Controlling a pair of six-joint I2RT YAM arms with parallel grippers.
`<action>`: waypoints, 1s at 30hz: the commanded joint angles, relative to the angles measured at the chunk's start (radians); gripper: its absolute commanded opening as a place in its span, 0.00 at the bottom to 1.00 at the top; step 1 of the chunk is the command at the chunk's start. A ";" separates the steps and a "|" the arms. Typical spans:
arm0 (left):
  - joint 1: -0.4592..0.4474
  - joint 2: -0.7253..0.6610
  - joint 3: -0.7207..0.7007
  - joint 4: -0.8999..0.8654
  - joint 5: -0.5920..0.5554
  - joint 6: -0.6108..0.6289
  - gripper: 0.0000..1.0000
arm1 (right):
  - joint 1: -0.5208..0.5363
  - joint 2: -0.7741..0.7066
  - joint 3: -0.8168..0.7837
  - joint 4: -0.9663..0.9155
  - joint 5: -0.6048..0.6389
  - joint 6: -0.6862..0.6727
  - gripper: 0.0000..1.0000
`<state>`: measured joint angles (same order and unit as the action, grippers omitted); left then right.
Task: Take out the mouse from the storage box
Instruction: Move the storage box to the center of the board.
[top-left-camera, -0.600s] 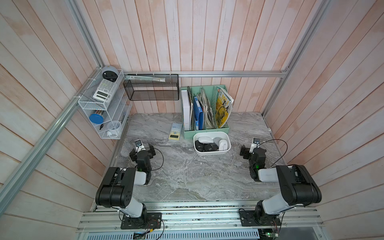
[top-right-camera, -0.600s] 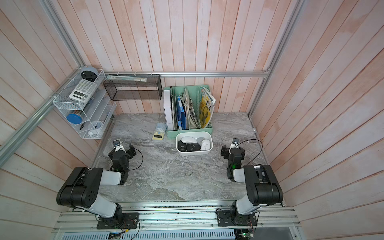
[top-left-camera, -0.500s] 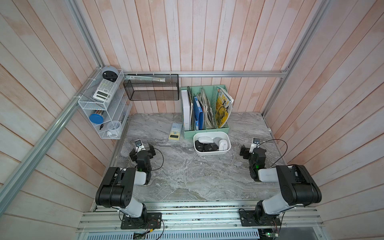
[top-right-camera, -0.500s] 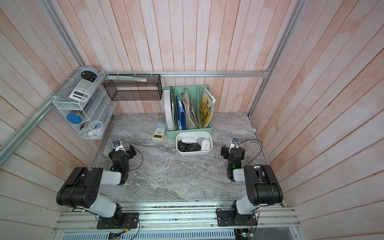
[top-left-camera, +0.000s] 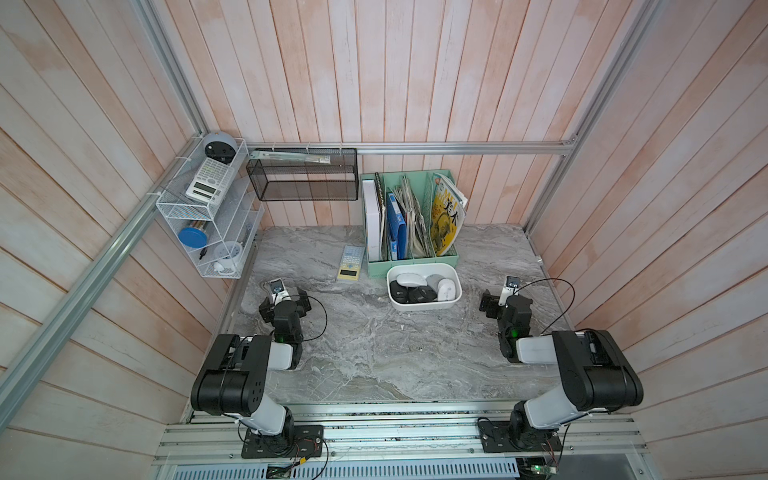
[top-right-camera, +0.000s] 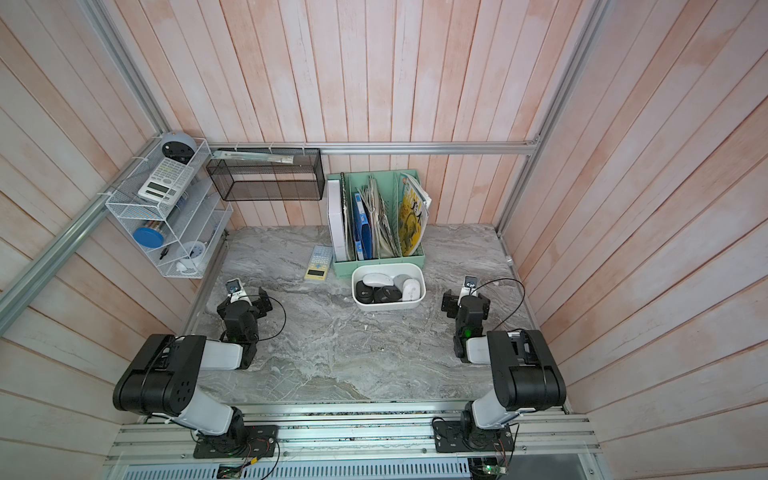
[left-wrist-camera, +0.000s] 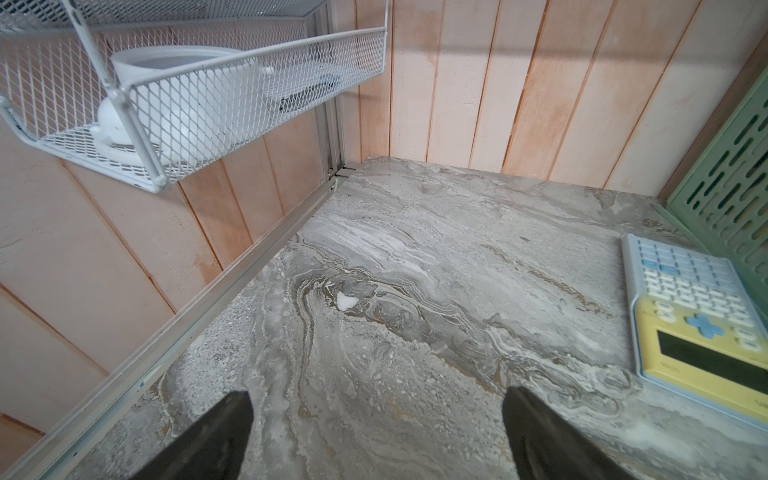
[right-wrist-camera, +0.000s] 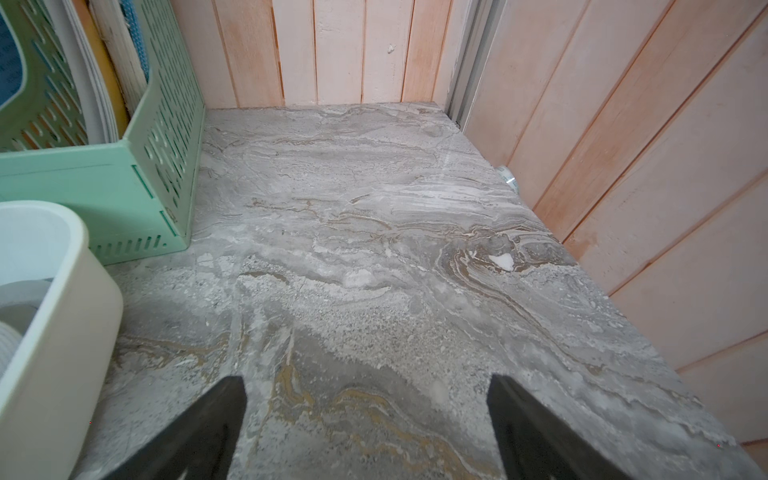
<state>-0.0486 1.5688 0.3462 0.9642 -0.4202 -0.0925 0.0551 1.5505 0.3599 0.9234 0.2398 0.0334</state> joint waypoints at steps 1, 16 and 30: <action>0.006 -0.006 0.013 -0.001 -0.008 -0.012 1.00 | -0.005 0.007 0.015 0.000 -0.009 0.013 0.98; -0.109 -0.559 -0.004 -0.407 -0.032 -0.061 1.00 | 0.147 -0.495 0.036 -0.412 0.034 0.022 0.97; -0.018 -0.831 0.235 -1.234 0.081 -0.674 1.00 | 0.034 -0.690 0.219 -1.051 -0.147 0.597 0.98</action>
<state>-0.1093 0.7639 0.5747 -0.0586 -0.3920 -0.6453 0.1162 0.8532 0.5816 0.0109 0.1635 0.5045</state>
